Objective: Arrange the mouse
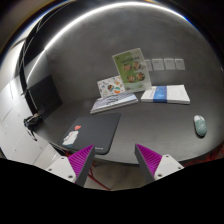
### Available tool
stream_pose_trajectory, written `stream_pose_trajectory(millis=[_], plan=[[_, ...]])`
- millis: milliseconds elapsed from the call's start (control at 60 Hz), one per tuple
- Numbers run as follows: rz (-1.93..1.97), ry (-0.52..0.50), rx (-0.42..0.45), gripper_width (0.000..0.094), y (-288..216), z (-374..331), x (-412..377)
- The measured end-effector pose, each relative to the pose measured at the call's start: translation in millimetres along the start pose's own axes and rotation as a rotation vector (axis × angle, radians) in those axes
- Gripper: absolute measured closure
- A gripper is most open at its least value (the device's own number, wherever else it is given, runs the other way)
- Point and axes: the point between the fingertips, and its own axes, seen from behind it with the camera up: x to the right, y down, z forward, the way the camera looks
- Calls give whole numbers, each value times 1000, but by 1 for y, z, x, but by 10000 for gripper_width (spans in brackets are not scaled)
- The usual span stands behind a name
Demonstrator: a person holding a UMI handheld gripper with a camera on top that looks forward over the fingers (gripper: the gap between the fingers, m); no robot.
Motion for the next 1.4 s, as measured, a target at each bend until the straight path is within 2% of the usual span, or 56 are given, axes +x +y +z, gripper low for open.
stream_pose_trajectory(millis=[83,233,533,683,750,917,1000,1017,1050,1083,1317,1400], plan=[[22,67,16,105,-3,3,13],[32,251,17,116,10,-2,70],[0,449,21,117,8,-38,237],[0,436,27,110,0,-29,298],[-29,427,41,142,-11,-21,317],[-64,397,60,143,-35,8,336],[-72,394,63,202,-42,15,337],[-72,396,66,182,-43,16,338],[-75,405,71,241,-45,18,340],[-68,411,76,396,-46,19,341],[-27,437,93,507,-46,19,343],[-20,445,69,512,-43,15,342]])
